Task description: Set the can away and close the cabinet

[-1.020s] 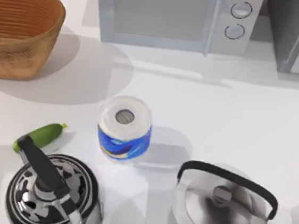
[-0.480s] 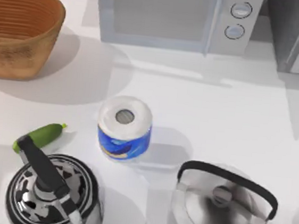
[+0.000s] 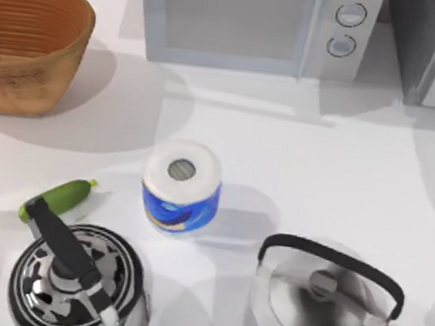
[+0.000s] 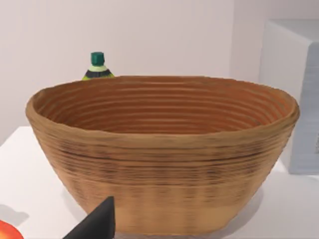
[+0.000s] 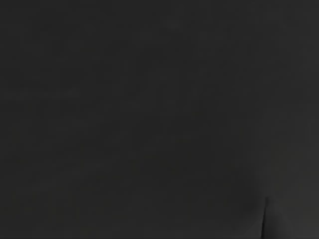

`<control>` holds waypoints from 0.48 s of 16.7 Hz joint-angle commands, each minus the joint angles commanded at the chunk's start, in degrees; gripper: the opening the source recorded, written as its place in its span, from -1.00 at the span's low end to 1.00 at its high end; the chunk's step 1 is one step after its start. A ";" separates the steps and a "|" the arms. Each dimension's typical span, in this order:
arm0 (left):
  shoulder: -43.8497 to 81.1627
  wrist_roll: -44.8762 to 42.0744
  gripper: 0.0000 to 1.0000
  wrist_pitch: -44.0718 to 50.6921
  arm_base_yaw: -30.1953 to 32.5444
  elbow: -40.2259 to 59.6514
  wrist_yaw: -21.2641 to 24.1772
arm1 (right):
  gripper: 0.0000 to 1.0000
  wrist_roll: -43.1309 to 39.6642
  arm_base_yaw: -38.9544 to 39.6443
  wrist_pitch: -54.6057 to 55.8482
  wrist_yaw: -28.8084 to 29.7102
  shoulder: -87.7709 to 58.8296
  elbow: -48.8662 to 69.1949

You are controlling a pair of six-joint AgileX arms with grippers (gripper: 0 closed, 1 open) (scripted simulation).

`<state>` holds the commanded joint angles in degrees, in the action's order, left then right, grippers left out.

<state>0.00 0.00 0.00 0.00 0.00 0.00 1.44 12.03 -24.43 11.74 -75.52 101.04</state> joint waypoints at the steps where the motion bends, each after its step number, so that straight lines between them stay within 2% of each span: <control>1: 0.00 0.00 1.00 0.00 0.00 0.00 0.00 | 1.00 -0.06 3.57 -0.13 3.73 0.31 -0.42; 4: 0.00 0.00 1.00 0.00 0.00 0.00 0.00 | 1.00 -0.30 10.85 -0.55 11.22 0.91 -1.64; 8: 0.00 0.00 1.00 0.00 0.00 0.00 0.00 | 1.00 -0.41 12.93 -0.73 13.36 1.07 -2.13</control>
<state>0.00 0.00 0.00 0.00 0.00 0.00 1.03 24.95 -25.16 25.10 -74.45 98.91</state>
